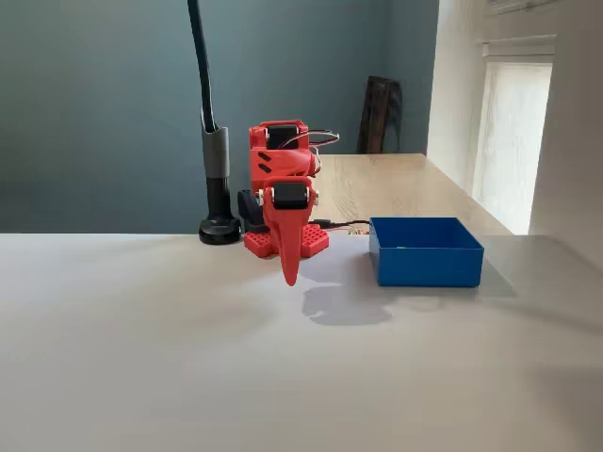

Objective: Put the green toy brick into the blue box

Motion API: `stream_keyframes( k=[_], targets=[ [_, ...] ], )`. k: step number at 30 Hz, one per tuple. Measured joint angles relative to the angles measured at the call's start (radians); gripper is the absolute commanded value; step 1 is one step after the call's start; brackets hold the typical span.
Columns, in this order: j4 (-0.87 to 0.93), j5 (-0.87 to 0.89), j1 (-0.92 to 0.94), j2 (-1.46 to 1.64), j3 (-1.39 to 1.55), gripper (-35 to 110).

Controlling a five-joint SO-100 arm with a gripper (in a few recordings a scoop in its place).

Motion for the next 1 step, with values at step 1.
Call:
stream_keyframes(
  k=[1],
  targets=[
    [0.000,0.000,0.000,0.000,0.000,0]
  ],
)
